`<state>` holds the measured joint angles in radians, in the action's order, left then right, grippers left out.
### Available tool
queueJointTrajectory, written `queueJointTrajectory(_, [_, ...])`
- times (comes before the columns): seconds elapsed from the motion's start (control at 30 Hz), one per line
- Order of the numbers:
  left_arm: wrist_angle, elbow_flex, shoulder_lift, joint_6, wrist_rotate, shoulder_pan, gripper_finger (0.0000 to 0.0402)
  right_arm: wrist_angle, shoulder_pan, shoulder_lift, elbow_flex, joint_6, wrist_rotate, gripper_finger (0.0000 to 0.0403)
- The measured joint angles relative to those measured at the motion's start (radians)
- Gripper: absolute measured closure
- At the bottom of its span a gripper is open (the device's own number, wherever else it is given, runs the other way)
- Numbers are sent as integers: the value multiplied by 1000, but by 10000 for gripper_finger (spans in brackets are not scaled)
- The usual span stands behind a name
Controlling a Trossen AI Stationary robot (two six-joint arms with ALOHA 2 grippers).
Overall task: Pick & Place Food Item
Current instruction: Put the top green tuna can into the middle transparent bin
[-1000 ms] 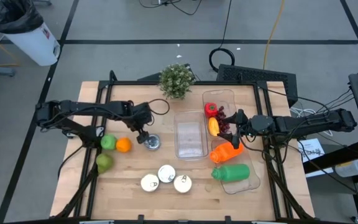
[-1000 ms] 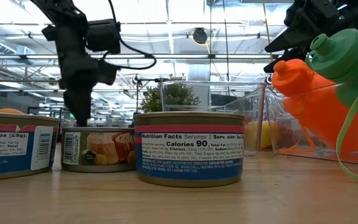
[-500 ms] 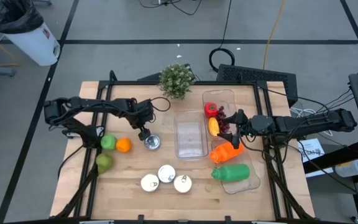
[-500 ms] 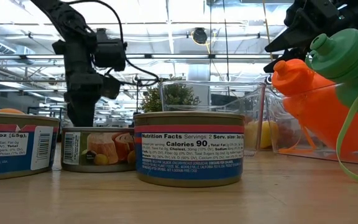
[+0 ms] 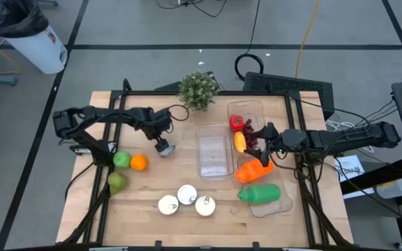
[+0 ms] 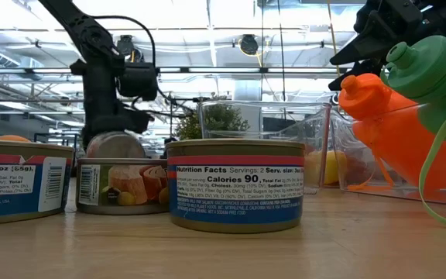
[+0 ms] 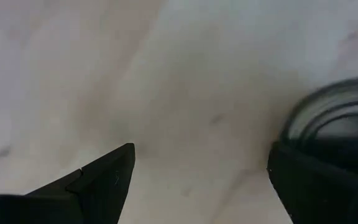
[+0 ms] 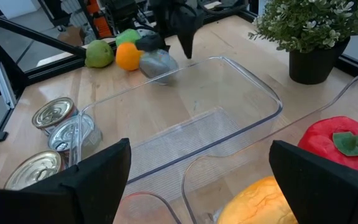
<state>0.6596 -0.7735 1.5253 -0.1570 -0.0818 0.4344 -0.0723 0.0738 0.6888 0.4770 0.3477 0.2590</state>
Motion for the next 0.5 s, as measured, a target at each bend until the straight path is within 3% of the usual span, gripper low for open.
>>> queueJointTrajectory(0.5, [10, -1, -5, -13, 114, 43, 41, 0, 0, 0, 0, 0, 0, 41])
